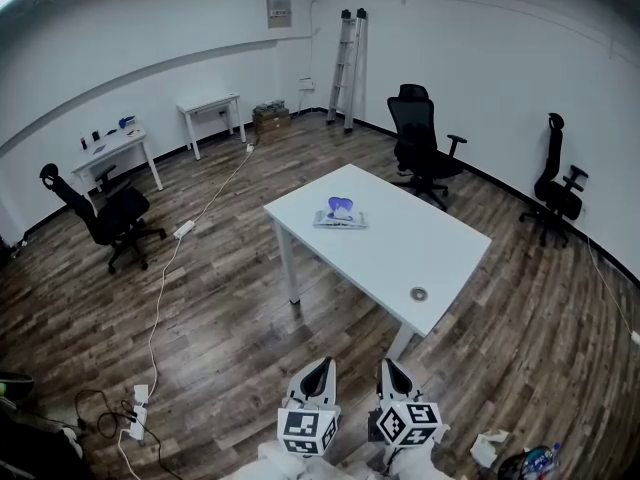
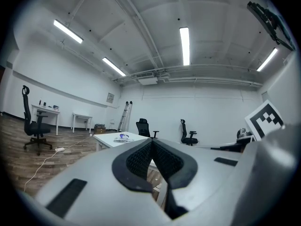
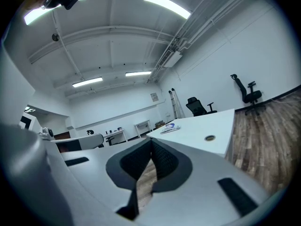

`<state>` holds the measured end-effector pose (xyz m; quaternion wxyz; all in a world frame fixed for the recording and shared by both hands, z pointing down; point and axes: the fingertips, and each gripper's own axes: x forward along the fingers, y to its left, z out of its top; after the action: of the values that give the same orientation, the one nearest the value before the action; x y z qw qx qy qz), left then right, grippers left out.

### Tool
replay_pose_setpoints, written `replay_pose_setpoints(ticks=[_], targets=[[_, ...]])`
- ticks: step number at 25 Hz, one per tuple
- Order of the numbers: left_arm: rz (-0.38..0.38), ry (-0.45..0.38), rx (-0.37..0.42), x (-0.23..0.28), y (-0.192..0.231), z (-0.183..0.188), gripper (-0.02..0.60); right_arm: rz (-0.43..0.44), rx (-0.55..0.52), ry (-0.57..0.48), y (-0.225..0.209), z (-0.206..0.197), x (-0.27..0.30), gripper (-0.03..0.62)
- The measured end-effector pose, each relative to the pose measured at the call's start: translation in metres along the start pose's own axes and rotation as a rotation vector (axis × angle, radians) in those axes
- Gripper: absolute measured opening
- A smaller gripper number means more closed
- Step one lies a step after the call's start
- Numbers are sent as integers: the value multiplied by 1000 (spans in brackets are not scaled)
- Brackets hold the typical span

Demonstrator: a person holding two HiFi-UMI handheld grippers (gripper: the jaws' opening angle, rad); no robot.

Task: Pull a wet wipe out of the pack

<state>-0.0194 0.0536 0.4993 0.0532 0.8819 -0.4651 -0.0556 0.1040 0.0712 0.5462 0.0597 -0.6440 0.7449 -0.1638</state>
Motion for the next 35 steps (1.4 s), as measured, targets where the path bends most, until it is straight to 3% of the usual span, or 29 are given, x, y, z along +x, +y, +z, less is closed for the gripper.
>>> replay_pose_setpoints(ticks=[11,35], targets=[[-8,18,-13,52,28,-2,0,-6,-13,16,-9,10,58,9],[-43,56,-21,215,114,13,0,-37,15,13,-39,58,231,9]])
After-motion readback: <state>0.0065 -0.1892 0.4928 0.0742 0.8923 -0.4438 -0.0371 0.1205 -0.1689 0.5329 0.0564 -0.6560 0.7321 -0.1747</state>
